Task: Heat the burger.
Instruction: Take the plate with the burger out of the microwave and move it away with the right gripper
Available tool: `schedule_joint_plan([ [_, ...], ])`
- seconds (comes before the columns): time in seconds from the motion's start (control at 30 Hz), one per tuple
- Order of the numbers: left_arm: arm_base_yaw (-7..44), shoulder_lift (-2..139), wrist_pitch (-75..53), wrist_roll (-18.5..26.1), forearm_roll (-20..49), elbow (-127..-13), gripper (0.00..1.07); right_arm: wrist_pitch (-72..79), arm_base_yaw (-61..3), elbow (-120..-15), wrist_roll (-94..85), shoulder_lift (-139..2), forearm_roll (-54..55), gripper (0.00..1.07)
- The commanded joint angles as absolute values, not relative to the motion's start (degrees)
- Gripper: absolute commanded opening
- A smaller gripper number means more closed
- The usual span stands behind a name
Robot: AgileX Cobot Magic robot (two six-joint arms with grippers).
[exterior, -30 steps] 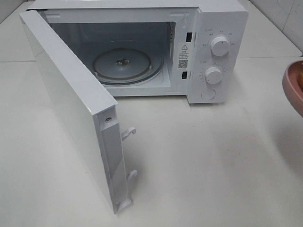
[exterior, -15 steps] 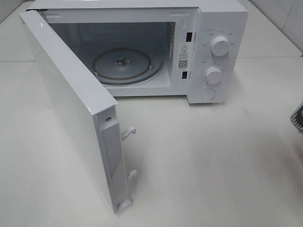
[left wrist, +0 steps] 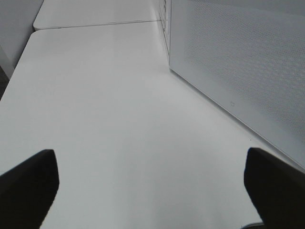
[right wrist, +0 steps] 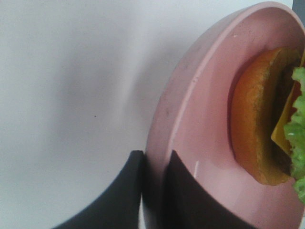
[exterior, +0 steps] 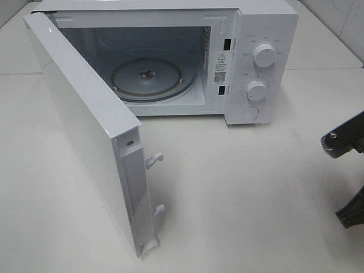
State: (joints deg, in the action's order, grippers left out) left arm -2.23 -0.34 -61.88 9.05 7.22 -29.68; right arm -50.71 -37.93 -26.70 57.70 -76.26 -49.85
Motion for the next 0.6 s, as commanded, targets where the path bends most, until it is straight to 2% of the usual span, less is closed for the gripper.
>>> schedule_joint_plan([
  [0.03, -2.35, -0.46, -61.48, 9.17, 7.62, -29.74, 0.98, -52.77, -37.87, -28.07, 61.76, -77.86, -53.80, 0.00],
  [0.6, -2.35, -0.46, -61.48, 9.17, 7.62, -29.74, 0.98, -44.98, -37.87, -34.84, 67.04, -94.54, -52.94, 0.01],
])
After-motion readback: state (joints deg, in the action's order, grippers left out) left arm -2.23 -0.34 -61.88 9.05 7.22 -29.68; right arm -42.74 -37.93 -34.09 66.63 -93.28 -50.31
